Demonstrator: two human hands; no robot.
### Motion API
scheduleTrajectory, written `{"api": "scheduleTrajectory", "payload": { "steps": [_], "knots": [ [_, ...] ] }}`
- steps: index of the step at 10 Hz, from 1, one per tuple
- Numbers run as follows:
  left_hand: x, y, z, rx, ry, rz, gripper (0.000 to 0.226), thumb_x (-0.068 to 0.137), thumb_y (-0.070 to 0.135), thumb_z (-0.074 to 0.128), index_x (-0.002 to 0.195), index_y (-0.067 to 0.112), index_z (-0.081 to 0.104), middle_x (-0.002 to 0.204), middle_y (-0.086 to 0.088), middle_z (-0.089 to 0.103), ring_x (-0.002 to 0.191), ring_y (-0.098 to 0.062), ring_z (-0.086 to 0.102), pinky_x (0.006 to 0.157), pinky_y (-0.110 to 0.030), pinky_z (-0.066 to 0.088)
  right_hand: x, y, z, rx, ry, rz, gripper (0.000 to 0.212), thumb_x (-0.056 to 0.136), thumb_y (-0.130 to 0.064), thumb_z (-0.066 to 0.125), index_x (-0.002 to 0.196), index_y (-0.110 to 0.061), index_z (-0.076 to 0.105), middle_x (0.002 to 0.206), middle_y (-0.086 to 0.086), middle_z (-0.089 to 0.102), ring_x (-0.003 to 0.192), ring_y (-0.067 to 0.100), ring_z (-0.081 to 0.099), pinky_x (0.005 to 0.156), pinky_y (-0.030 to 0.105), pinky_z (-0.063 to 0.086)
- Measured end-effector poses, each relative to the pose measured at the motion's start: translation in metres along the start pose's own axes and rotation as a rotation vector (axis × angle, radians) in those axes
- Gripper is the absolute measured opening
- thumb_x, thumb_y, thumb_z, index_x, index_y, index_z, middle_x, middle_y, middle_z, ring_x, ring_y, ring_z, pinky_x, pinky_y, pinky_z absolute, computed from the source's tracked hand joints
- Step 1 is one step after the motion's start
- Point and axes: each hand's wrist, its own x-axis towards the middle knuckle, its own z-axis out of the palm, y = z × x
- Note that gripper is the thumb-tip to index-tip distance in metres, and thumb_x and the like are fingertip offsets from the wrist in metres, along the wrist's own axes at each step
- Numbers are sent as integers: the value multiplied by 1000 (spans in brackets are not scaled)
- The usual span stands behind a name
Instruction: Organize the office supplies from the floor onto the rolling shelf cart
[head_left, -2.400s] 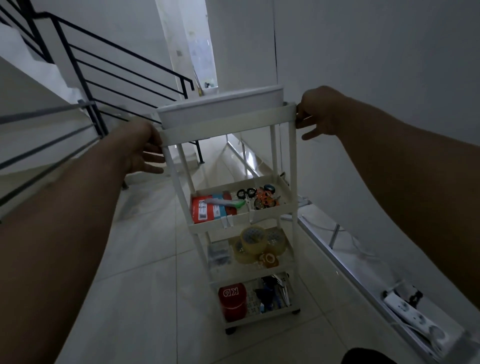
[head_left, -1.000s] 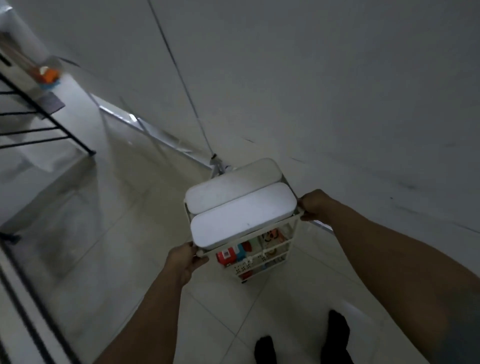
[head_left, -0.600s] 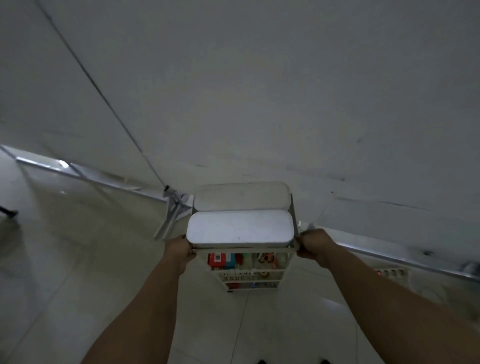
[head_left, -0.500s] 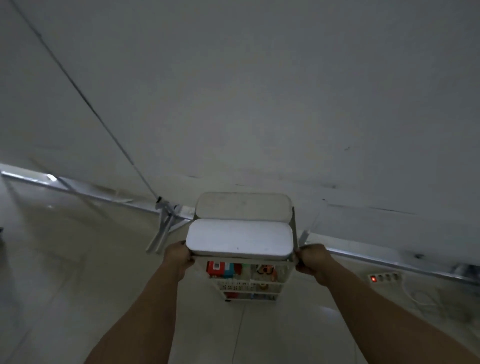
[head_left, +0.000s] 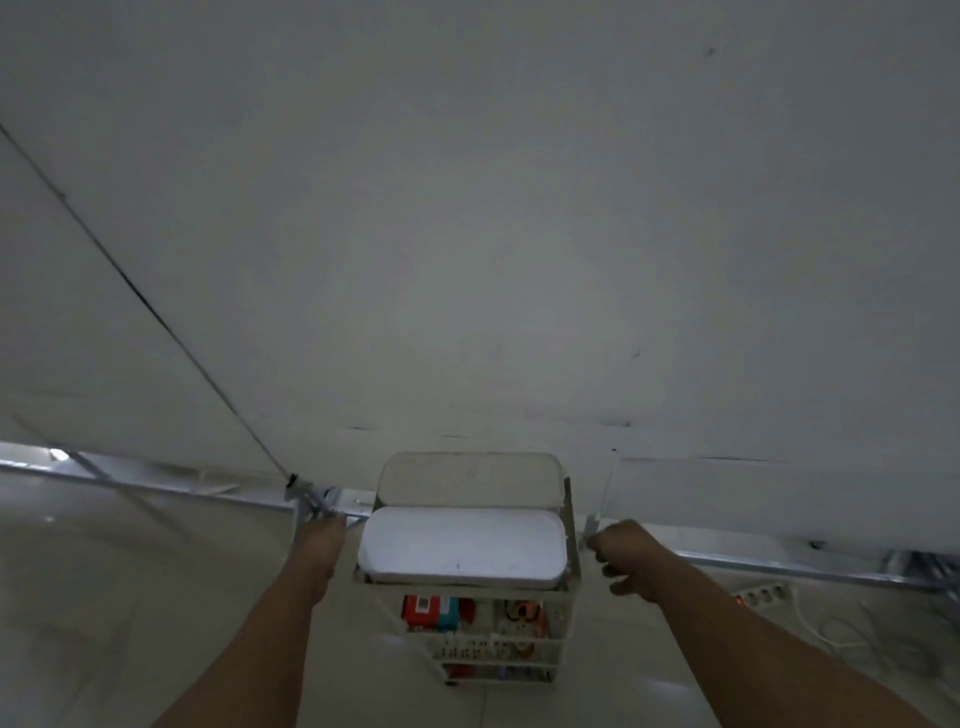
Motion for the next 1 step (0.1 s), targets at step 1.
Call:
{"api": "scheduleTrajectory", "payload": {
  "steps": [1],
  "knots": [
    [-18, 73, -7, 105, -25, 214, 53, 93, 40, 52, 127, -1, 56, 129, -19, 59, 114, -33, 57, 101, -44, 46, -19, -55, -35, 15, 90, -147, 33, 93, -24, 58, 111, 3, 52, 104, 19, 55, 91, 33, 55, 72, 37, 45]
  ]
}}
